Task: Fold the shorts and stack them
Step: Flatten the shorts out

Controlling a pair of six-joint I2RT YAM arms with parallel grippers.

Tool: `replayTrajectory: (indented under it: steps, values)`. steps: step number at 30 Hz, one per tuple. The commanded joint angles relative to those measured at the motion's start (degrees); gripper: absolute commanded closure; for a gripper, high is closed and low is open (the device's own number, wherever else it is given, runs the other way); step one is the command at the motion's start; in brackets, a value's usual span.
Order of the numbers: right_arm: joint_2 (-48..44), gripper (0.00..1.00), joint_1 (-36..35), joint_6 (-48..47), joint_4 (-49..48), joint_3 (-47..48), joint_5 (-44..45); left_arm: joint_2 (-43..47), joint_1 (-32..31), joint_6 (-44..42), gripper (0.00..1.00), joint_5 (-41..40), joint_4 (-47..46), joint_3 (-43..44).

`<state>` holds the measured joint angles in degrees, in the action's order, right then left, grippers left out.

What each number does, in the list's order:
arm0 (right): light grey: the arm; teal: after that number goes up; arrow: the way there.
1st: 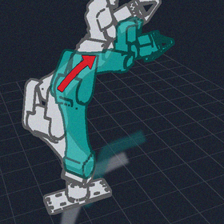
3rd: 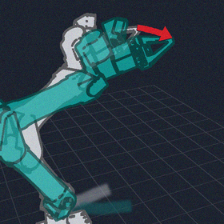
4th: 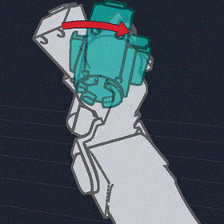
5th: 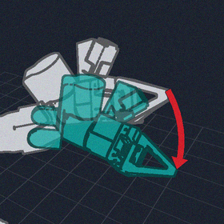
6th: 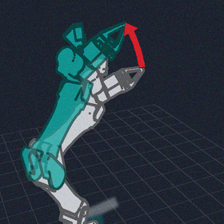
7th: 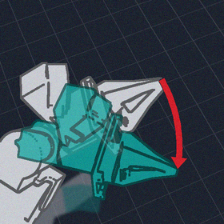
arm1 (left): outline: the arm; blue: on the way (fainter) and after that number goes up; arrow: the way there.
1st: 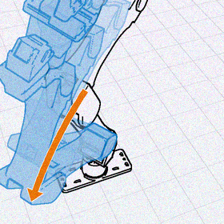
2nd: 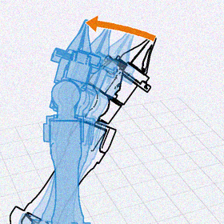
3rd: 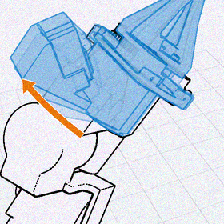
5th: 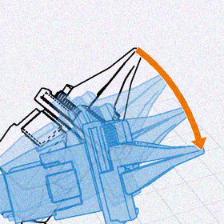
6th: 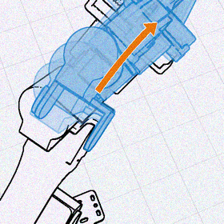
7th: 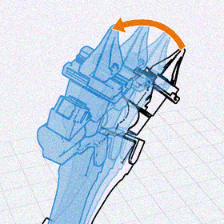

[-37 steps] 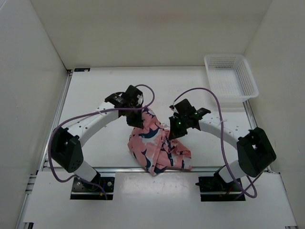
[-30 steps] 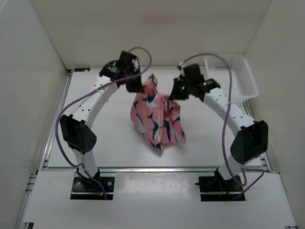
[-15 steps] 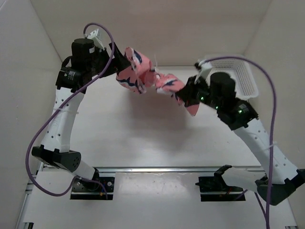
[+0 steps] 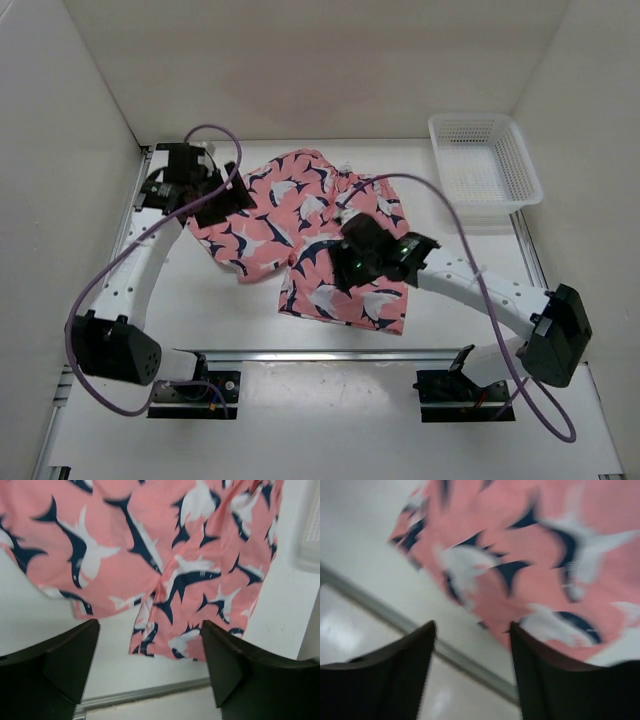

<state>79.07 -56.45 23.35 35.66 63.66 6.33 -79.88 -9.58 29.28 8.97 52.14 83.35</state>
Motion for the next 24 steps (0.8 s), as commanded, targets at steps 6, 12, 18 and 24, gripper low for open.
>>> replayTrajectory:
  steps: [6,12,18,24]
  values:
    - [-1.6,0.77,29.6,-0.2,1.1,-1.3,-2.1,4.2,-14.5,6.0,0.35,3.4,-5.0,-24.4]
    - [2.0,0.33,35.7,1.9,-2.2,-8.5,-9.5,-5.9,-25.7,10.5,0.12,0.6,-8.4,-26.6]
    - [3.4,0.33,35.7,4.2,-5.4,-14.5,-9.0,-19.9,-27.5,11.2,0.32,-1.1,-9.4,-19.0]
    - [5.1,0.40,35.7,4.2,-7.0,-18.0,-8.7,-25.2,-25.3,11.2,0.90,-1.7,-9.4,-16.8]
